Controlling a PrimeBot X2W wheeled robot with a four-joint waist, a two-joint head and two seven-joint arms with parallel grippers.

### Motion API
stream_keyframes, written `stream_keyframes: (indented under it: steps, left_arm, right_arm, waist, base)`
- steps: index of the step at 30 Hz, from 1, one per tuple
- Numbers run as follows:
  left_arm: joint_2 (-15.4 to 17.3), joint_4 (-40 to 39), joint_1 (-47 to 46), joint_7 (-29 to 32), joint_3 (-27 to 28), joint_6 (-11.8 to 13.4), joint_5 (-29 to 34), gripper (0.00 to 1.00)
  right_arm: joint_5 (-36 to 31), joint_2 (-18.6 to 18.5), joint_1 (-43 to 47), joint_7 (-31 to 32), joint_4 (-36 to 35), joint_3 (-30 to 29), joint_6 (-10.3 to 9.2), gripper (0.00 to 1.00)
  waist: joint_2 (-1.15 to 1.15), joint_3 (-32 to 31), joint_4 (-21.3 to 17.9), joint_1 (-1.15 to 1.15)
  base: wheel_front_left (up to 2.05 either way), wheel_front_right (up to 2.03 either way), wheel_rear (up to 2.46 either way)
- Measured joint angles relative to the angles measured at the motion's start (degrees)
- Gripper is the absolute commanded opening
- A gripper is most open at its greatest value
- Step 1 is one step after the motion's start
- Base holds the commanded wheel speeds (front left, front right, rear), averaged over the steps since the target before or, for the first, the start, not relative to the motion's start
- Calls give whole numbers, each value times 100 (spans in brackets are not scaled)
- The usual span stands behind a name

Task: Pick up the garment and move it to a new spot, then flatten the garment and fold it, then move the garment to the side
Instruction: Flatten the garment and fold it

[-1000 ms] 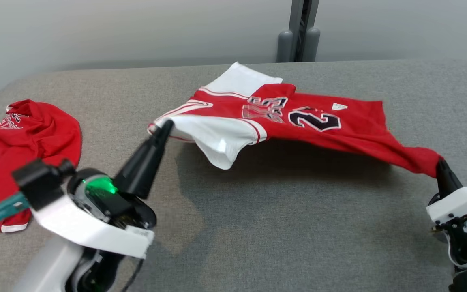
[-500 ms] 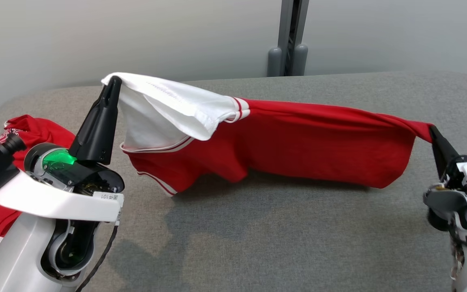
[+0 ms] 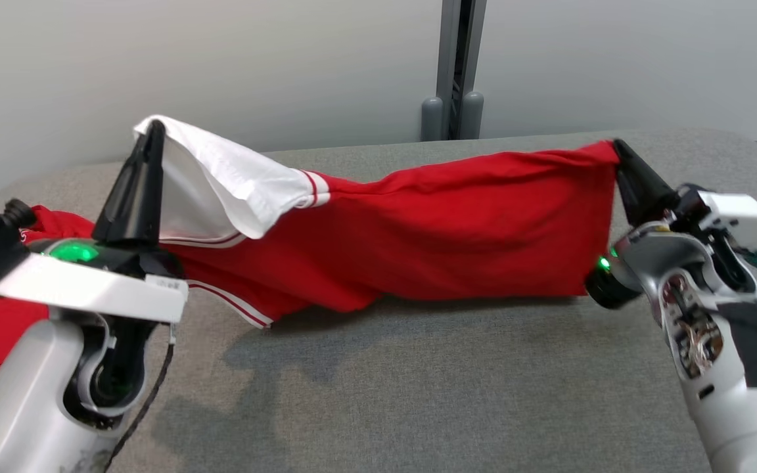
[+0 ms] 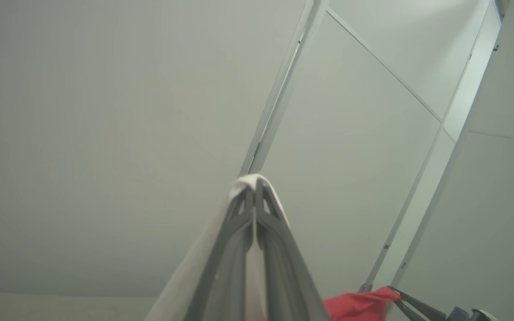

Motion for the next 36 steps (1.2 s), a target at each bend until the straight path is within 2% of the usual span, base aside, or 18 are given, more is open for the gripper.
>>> stream_keyframes:
  steps: [6,7,10,15,21,24,31,36]
  left_arm:
    - [-2,413,-638,364,66,110,-120,0]
    - [-2,413,-638,364,66,110,-120,0]
    - [-78,698,-1097,535,171,157,-272,0]
    - [-304,1438,-1980,736,421,277,-580,0]
    - [-755,2575,-2865,1113,757,600,-1181,0]
    - [-948,3015,-3166,1272,923,757,-1475,0]
    - [-1084,3565,-3434,1432,980,748,-1660,0]
    - [-1060,3735,-3542,1540,880,731,-1604,0]
  right_arm:
    - [1627,0,-1484,194,1300,969,-1,0]
    - [1627,0,-1484,194,1300,969,-1,0]
    - [2243,-5,-2346,120,1900,1408,-3,0]
    - [3339,-10,-3120,-517,2036,2190,-1,0]
    - [4671,-13,-3585,-1367,2064,3334,-2,0]
    - [4699,-13,-3724,-1694,2060,3761,-2,0]
    - [4700,-12,-3723,-1894,1997,4373,-3,0]
    - [4699,-12,-3747,-2009,2011,4753,-3,0]
  waist:
    - [0,-82,-72,0]
    - [0,-82,-72,0]
    - [0,-130,-110,0]
    - [0,-153,-112,0]
    - [0,-242,-95,0]
    - [0,-279,-75,0]
    - [0,-319,-45,0]
    - [0,-192,-54,0]
  base:
    - [0,0,0]
    - [0,0,0]
    - [0,0,0]
    - [0,0,0]
    - [0,0,0]
    - [0,0,0]
    - [0,0,0]
    - [0,0,0]
